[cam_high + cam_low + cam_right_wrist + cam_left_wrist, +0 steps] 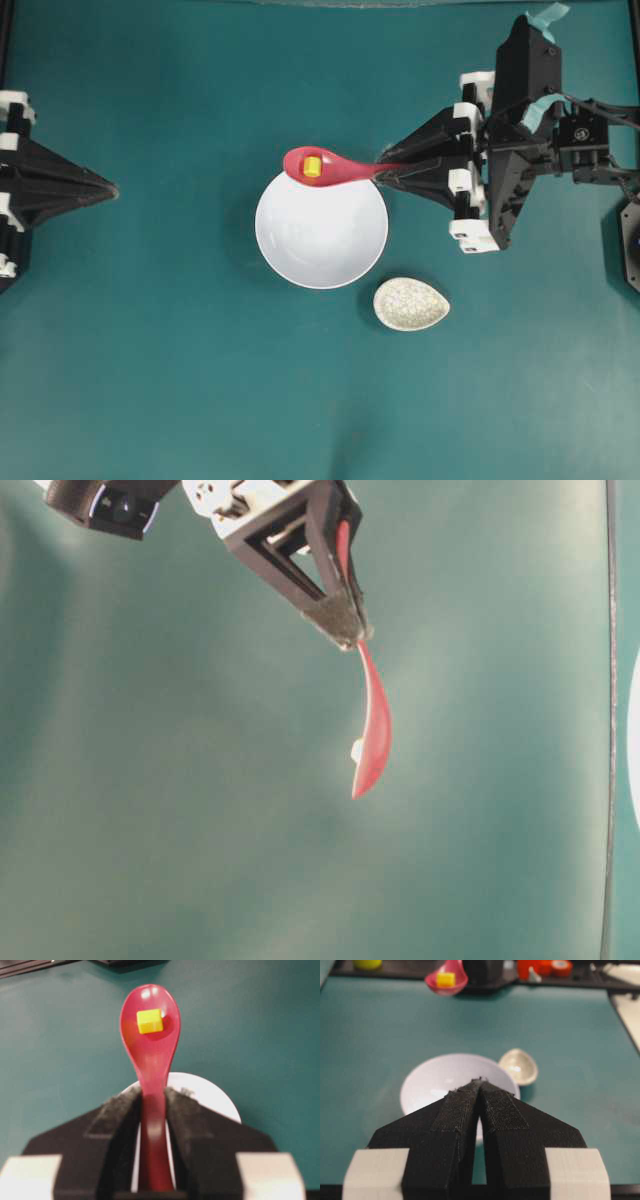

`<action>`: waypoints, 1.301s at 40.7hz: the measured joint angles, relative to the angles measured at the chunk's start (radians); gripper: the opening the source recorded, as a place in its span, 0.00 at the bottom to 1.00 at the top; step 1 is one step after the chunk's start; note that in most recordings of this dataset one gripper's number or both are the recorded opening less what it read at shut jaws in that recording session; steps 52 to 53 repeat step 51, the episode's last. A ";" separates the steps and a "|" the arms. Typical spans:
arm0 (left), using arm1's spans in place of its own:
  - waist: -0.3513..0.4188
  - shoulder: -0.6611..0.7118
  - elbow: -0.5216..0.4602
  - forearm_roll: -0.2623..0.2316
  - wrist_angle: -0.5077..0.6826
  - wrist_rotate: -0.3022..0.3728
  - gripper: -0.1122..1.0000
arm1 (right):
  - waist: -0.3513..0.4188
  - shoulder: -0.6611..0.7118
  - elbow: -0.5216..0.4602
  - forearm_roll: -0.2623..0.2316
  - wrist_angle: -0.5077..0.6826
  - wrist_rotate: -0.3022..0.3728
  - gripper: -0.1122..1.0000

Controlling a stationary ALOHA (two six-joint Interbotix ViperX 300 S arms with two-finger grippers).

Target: Scoop the yellow hexagonal prism block from the bowl with a spoon using the right arm.

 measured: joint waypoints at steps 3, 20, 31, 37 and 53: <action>0.000 -0.011 -0.002 0.000 0.000 -0.002 0.09 | -0.002 0.000 0.000 0.000 0.002 0.000 0.31; 0.000 -0.021 -0.008 -0.002 0.002 -0.002 0.09 | -0.003 0.000 -0.002 -0.002 0.002 -0.005 0.31; 0.000 -0.021 -0.006 0.000 0.006 -0.002 0.09 | -0.005 0.000 -0.002 -0.002 0.002 -0.005 0.31; 0.002 -0.021 -0.006 0.000 0.015 -0.002 0.09 | -0.005 0.000 -0.002 -0.002 0.002 -0.005 0.31; 0.002 -0.020 -0.006 0.000 0.023 -0.002 0.09 | -0.008 0.000 -0.015 -0.003 0.002 -0.005 0.31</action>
